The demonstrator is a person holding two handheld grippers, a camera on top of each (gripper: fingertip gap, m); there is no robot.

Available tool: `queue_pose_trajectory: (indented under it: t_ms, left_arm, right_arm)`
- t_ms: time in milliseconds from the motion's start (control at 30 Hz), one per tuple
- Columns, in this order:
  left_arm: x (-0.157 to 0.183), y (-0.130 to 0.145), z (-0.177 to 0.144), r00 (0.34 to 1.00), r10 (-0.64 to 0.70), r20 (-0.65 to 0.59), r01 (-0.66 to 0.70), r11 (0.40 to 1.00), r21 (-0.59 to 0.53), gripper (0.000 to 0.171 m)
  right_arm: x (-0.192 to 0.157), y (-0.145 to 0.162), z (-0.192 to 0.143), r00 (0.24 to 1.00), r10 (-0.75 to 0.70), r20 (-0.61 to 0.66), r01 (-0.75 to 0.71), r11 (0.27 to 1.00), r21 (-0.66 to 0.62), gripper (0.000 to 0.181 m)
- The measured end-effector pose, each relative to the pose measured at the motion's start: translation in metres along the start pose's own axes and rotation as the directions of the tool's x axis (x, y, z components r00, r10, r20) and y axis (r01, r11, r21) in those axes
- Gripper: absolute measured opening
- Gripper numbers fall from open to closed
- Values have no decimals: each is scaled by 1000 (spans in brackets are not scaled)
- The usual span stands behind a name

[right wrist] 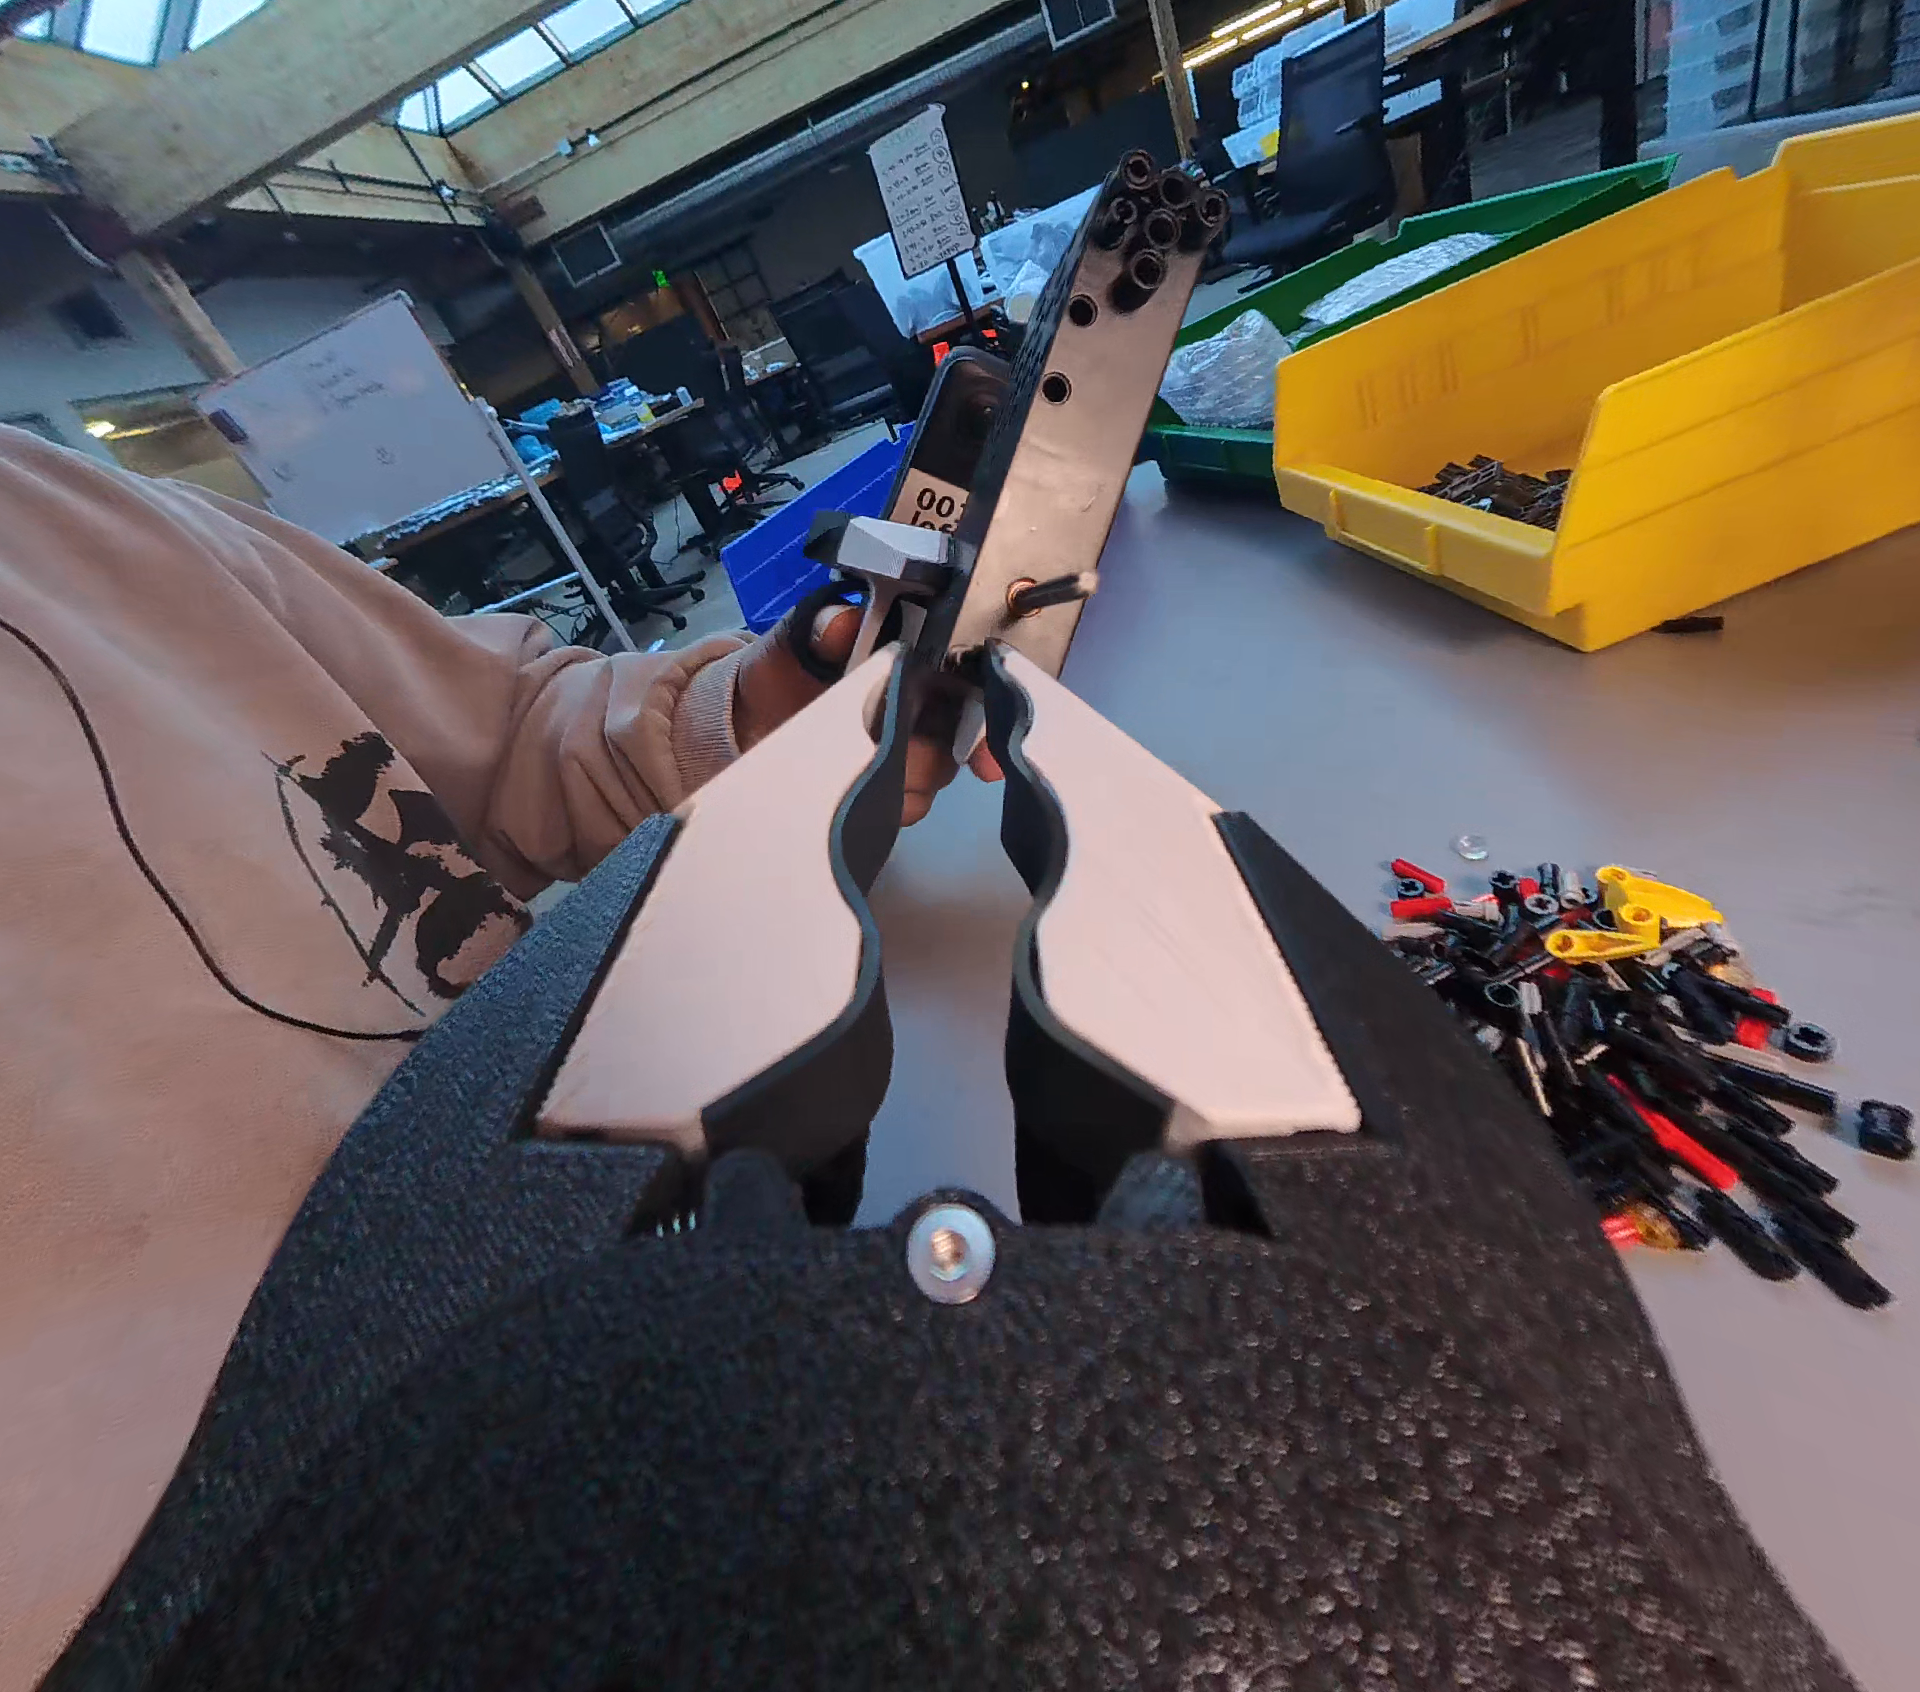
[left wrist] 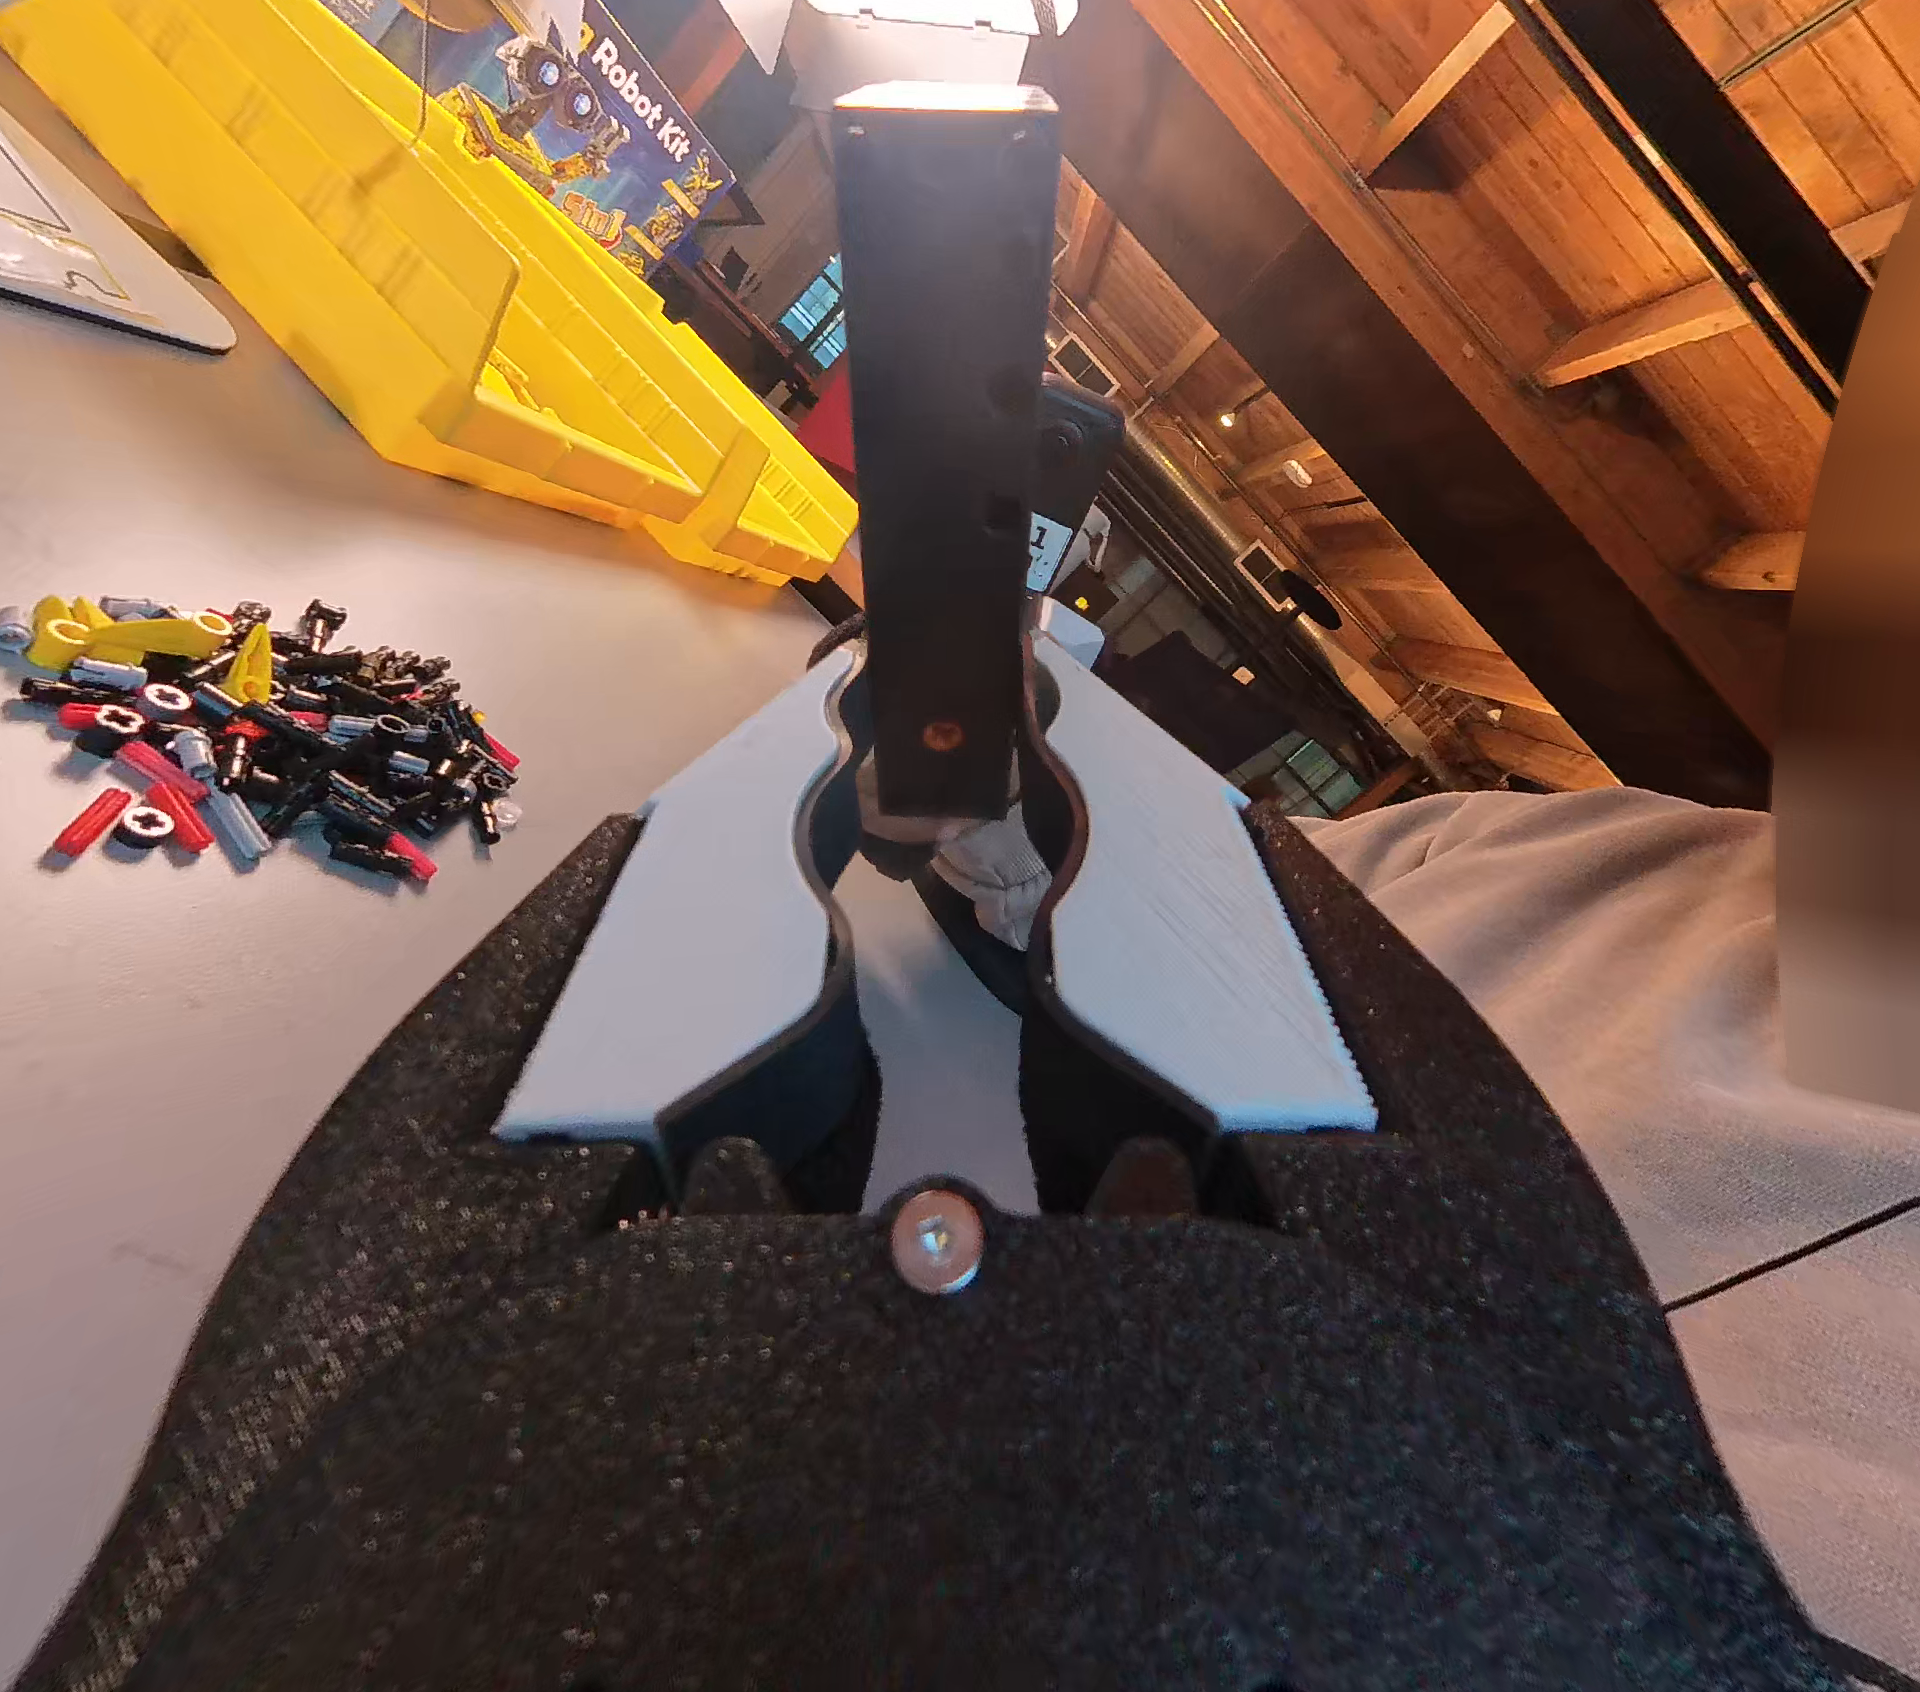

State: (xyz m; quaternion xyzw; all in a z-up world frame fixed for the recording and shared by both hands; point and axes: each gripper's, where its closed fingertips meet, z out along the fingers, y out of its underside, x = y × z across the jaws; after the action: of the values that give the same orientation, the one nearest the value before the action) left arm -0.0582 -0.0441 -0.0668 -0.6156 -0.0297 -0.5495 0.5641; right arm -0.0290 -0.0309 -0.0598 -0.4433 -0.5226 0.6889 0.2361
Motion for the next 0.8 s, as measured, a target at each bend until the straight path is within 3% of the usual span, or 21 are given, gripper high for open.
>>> queue_pose_trajectory:
  t_ms: [233, 333, 433, 667, 800]
  left_arm:
    - [13, 4, 2, 996, 63, -55, -64, 998, -19, 25]
    - [31, 10, 7, 985, 90, -146, -99, 994, -55, 46]
    - [28, 26, 12, 980, 160, -115, -174, 977, -125, 26]
    - [21, 36, 10, 971, 223, -87, -239, 936, -259, 26]
    - [20, 30, 6, 970, 235, -68, -244, 932, -267, 26]
  right_arm:
    - [-9, 6, -2, 998, -21, 54, 21, 1000, -12, 4]
    - [-19, 10, 2, 994, -20, 103, 23, 999, -32, 3]
    - [-31, 18, 7, 987, -17, 159, 26, 998, -56, 3]
    - [-28, 21, 6, 985, -17, 174, 32, 996, -84, 1]
    - [-26, 17, 0, 980, -53, 194, 74, 992, -104, 0]
